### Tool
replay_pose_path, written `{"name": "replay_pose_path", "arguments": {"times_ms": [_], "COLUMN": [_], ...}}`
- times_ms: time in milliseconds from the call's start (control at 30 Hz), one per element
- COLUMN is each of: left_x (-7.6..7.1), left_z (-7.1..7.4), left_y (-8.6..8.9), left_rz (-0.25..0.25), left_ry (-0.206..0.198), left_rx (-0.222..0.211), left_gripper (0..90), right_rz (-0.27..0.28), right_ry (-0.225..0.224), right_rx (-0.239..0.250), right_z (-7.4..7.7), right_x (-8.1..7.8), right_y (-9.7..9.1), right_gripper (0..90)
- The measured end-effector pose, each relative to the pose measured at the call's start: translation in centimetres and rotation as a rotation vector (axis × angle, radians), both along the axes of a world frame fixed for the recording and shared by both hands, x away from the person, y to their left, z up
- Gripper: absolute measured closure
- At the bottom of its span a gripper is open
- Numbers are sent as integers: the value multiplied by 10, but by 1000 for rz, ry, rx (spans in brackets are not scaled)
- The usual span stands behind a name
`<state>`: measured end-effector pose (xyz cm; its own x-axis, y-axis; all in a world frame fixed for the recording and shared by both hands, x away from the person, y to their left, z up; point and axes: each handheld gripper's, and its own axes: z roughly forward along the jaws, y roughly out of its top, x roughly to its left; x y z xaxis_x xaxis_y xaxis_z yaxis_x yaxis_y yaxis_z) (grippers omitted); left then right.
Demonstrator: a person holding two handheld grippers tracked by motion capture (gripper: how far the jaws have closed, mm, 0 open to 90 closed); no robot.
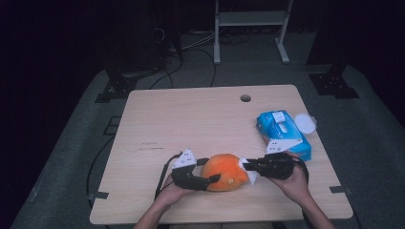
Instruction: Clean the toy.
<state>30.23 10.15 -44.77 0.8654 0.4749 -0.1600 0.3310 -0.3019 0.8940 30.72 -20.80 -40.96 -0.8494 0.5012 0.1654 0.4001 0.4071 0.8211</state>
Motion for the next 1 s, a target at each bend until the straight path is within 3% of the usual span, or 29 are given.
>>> {"name": "replay_pose_path", "arguments": {"times_ms": [67,167,233,433,500,633,733,867,933,1000], "left_x": [-3,-9,-12,-13,-14,-17,-14,-5,-1,-3], "left_z": [1,3,5,5,7,9,10,9,4,2], "left_y": [-3,-11,-14,-14,-18,-22,-18,-9,-9,-12], "left_rz": [-4,-19,-27,-52,-57,-77,-78,-47,-61,-70], "left_ry": [-15,-70,-95,-105,-115,-143,-112,-38,23,19], "left_rx": [12,35,60,54,63,84,58,24,7,13], "left_gripper": [245,244,245,238,236,221,161,92,103,182], "right_rz": [29,63,60,-15,-12,36,43,19,12,17], "right_ry": [-10,-17,-31,-10,-5,-49,-71,-49,-51,-62], "right_rx": [15,63,47,5,24,29,-15,-11,-12,-17], "right_z": [5,12,14,2,3,14,14,8,9,11], "right_x": [-3,-7,-6,3,2,-5,-6,-3,-3,-5], "right_y": [5,9,11,-4,-3,12,16,7,5,9], "right_gripper": [802,802,802,802,802,802,802,802,801,802]}}
